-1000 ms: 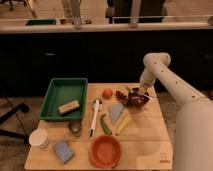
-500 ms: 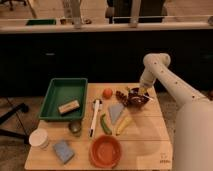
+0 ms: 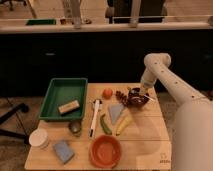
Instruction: Place fork in purple bowl
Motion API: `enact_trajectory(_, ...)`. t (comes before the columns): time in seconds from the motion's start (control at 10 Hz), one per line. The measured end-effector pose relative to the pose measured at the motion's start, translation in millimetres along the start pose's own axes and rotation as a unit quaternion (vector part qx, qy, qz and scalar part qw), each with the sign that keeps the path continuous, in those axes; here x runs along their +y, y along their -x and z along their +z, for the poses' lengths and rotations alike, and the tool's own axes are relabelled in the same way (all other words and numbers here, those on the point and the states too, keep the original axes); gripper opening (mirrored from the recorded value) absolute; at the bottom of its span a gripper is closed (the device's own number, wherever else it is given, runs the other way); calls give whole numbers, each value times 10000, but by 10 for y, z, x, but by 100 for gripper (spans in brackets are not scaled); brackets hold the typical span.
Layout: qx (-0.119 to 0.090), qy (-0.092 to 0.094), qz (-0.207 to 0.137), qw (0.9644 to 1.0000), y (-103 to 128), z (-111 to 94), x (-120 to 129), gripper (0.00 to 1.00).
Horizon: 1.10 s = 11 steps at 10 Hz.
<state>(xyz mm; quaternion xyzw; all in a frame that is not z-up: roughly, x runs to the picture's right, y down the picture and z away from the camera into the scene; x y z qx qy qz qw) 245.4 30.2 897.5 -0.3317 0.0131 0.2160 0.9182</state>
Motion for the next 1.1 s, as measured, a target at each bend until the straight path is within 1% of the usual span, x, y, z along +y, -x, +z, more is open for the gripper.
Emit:
enact_trajectory(0.1,8,45,25,10000,-3,15,0,43)
enact_trajectory(0.2,6,48,12,10000,19,12,0,52)
enact_trajectory(0.4,4,68,-19,10000,12,19,4,74)
enact_trajectory(0.5,-1,79,-30,10000,8,22,6,79)
enact_trajectory(0.6,-12,88,-45,10000,11,22,6,80)
enact_trajectory(1.1,-104,143,-190,9997,36,14,14,80)
